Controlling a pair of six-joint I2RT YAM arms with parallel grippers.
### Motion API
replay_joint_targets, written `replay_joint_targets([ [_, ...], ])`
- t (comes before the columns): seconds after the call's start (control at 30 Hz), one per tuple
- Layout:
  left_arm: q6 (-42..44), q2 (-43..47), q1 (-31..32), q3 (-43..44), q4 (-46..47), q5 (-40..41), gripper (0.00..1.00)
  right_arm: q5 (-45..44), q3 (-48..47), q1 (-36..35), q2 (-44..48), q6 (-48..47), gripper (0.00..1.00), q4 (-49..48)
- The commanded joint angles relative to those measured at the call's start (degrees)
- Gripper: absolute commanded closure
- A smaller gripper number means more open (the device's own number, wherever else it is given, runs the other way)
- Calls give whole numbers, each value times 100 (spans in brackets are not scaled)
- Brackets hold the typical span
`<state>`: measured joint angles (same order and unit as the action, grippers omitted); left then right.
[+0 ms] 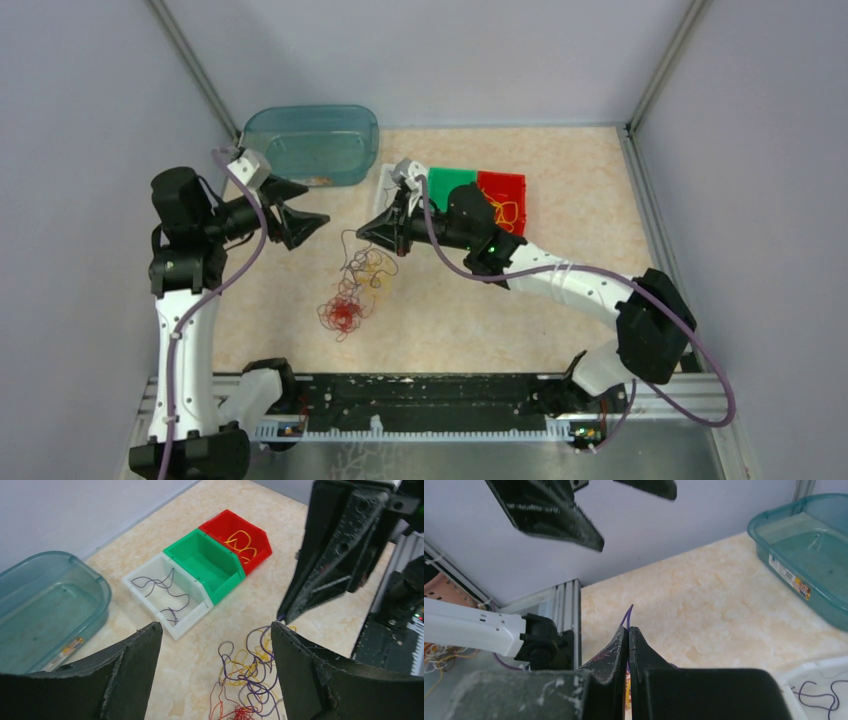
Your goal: Untangle the cables
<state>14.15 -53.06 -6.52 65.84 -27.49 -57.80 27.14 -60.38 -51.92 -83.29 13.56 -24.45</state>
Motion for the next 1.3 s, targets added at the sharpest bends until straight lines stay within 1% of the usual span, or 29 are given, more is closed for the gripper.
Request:
replay_joint_targets([
  [0.0, 222, 152, -4, -175, -260, -1094, 15, 381, -155, 34, 107, 632, 100, -857],
  [0.03, 391, 159, 9, -163, -436, -1306, 16, 422, -204, 36, 76, 691, 100, -881],
  [0.1, 659, 144, 25, -143, -745, -1429, 16, 465, -224, 40, 51, 799, 100, -1017],
  [0.27, 1281, 47, 121, -161, -1332, -1331, 18, 597, -166, 41, 28, 966, 100, -1319],
  [0.37, 1358, 12, 252, -236, -1343, -1269, 20, 665, -175, 36, -17, 1036, 100, -1381],
  [0.53, 1146, -89, 939, -240, -1350, -1111, 21, 789, -286, 34, -158, 1159, 100, -1443],
  [0.57, 1128, -111, 1055, -239, -1350, -1033, 23, 801, -290, 32, -175, 1165, 100, -1459],
  [0.63, 1103, -165, 1117, -202, -1349, -921, 31, 809, -278, 26, -187, 1166, 100, -1454],
  [0.67, 1113, -190, 1118, -176, -1344, -848, 39, 811, -261, 32, -178, 1162, 100, -1454],
  [0.73, 1158, -224, 1123, -98, -1351, -625, 60, 792, -211, 32, -156, 1151, 100, -1457],
  [0.8, 1216, -215, 1125, -40, -1341, -465, 77, 753, -147, 32, -121, 1132, 100, -1468],
  [0.83, 1231, -194, 1123, -25, -1322, -422, 83, 742, -122, 33, -107, 1136, 100, -1486],
  [0.93, 1158, -172, 1125, -21, -1153, -297, 95, 712, -74, 31, -77, 1151, 100, -1530],
  [0.97, 1119, -169, 1127, -13, -1102, -261, 99, 685, -59, 26, -69, 1162, 96, -1537],
  [1.03, 1098, -170, 1119, 101, -1070, -195, 100, 579, 10, 39, -42, 1172, 73, -1528],
  [1.1, 1067, -174, 1123, 307, -1057, -147, 100, 413, 189, 104, -7, 1229, 58, -1666],
  [1.2, 1001, -173, 1131, 651, -1070, -160, 100, 347, 613, 162, -2, 1269, 42, -2362],
  [1.27, 911, -186, 1139, 884, -1085, -203, 100, 425, 743, 151, -102, 1212, 36, -2733],
])
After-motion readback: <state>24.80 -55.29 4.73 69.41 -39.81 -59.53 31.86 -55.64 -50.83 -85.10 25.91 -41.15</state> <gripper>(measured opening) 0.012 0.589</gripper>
